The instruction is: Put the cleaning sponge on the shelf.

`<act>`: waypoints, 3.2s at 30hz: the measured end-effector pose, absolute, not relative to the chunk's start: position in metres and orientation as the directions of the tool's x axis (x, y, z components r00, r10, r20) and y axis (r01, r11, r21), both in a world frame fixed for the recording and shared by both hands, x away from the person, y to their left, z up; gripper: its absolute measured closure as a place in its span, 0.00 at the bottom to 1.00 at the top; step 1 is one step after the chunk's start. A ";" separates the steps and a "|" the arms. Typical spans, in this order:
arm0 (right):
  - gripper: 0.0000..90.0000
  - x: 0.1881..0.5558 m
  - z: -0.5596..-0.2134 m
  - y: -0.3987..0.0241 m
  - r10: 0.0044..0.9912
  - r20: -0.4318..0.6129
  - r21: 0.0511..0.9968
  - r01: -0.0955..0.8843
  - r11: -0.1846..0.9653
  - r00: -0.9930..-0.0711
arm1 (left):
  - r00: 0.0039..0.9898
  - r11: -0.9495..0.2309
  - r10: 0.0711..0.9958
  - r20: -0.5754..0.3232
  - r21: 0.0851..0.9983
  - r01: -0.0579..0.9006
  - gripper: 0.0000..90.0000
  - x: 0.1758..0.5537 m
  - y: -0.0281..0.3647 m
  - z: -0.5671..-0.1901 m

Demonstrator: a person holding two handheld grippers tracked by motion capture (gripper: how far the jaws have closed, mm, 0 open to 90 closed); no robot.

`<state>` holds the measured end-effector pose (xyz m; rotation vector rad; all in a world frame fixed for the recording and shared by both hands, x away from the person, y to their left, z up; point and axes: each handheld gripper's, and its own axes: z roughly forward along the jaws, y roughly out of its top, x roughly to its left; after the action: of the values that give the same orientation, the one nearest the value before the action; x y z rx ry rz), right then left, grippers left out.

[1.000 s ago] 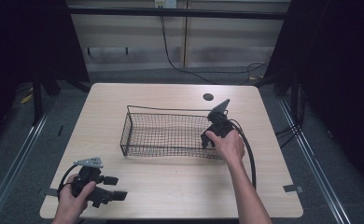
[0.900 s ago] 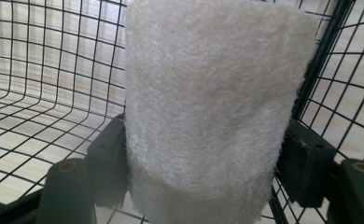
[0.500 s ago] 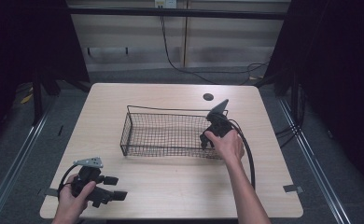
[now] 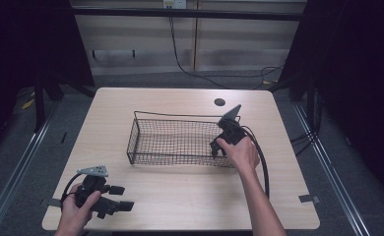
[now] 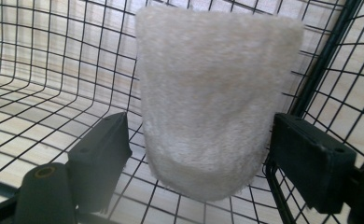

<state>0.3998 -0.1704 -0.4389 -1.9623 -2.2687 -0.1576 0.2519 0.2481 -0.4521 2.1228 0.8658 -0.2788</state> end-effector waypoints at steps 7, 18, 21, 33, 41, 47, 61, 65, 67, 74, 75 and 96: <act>0.19 0.396 -0.432 -0.176 0.969 0.200 0.021 0.990 0.142 -0.143 | 0.742 -0.440 0.484 -0.465 0.604 0.665 0.20 0.252 0.248 -0.452; 0.17 0.393 -0.426 -0.178 0.956 0.228 0.069 0.983 0.172 -0.184 | 0.741 -0.440 0.485 -0.464 0.603 0.666 0.20 0.252 0.248 -0.452; 0.17 0.392 -0.423 -0.180 0.954 0.239 0.084 0.982 0.167 -0.183 | 0.745 -0.446 0.484 -0.460 0.603 0.662 0.20 0.252 0.248 -0.452; 0.19 0.384 -0.412 -0.186 0.931 0.275 0.168 0.966 0.197 -0.238 | 0.744 -0.445 0.483 -0.461 0.602 0.663 0.20 0.252 0.248 -0.452; 0.20 0.375 -0.403 -0.189 0.914 0.301 0.216 0.953 0.212 -0.271 | 0.742 -0.444 0.485 -0.463 0.600 0.665 0.20 0.252 0.247 -0.453; 0.21 0.370 -0.399 -0.189 0.892 0.355 0.232 0.951 0.206 -0.279 | 0.744 -0.446 0.486 -0.459 0.602 0.663 0.20 0.252 0.248 -0.453; 0.25 0.346 -0.389 -0.190 0.858 0.397 0.339 0.921 0.193 -0.326 | 0.745 -0.449 0.492 -0.451 0.602 0.661 0.20 0.251 0.247 -0.452; 0.26 0.339 -0.384 -0.191 0.842 0.407 0.388 0.902 0.192 -0.354 | 0.744 -0.448 0.490 -0.454 0.601 0.662 0.20 0.252 0.247 -0.453; 0.26 0.336 -0.383 -0.191 0.837 0.410 0.392 0.899 0.196 -0.362 | 0.745 -0.448 0.489 -0.454 0.602 0.661 0.20 0.252 0.247 -0.453; 0.26 0.318 -0.382 -0.187 0.814 0.398 0.448 0.864 0.231 -0.424 | 0.744 -0.449 0.490 -0.453 0.601 0.662 0.20 0.252 0.247 -0.453; 0.26 0.315 -0.381 -0.186 0.808 0.400 0.459 0.858 0.232 -0.433 | 0.744 -0.449 0.491 -0.453 0.601 0.662 0.20 0.252 0.247 -0.453; 0.25 0.264 -0.399 -0.184 0.792 0.362 0.498 0.820 0.281 -0.491 | 0.743 -0.447 0.494 -0.453 0.601 0.663 0.20 0.251 0.248 -0.453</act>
<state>0.2635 -0.1840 -0.3993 -1.5612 -2.4792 -1.0077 0.2514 0.2475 -0.4529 2.1355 0.8673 -0.2685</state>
